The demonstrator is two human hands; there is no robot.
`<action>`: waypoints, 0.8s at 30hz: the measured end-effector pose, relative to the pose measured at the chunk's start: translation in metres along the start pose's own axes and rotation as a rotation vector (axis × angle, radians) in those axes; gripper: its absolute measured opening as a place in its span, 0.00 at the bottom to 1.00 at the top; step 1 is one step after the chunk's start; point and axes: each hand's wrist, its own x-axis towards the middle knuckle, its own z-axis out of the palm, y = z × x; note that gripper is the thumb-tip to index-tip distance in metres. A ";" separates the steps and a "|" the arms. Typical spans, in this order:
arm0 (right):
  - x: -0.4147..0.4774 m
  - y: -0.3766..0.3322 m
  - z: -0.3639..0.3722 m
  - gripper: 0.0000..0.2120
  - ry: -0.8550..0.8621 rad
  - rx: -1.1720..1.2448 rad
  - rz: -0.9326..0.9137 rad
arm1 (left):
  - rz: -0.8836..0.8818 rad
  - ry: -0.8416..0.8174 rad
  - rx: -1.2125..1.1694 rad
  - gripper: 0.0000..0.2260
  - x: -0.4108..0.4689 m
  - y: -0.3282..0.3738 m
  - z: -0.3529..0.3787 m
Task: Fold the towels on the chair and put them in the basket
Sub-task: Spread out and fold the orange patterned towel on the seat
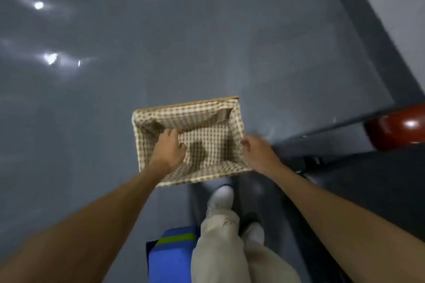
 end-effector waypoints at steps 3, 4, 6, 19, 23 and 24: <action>-0.052 -0.009 -0.075 0.11 -0.024 0.047 -0.109 | 0.303 -0.067 -0.076 0.09 -0.009 0.103 -0.044; -0.077 -0.012 -0.102 0.10 -0.006 0.032 -0.111 | 0.388 -0.102 -0.046 0.09 -0.022 0.144 -0.062; -0.122 0.002 -0.153 0.08 0.080 0.049 -0.076 | 0.593 -0.166 0.001 0.10 -0.051 0.219 -0.083; -0.447 0.221 -0.288 0.13 0.677 0.068 0.298 | 1.367 -0.459 0.586 0.13 -0.314 0.521 0.018; -0.482 0.309 -0.244 0.10 0.837 0.125 0.375 | 1.452 -0.408 0.544 0.12 -0.354 0.550 0.094; -0.484 0.328 -0.232 0.08 0.860 0.132 0.381 | 1.474 -0.413 0.537 0.11 -0.357 0.551 0.115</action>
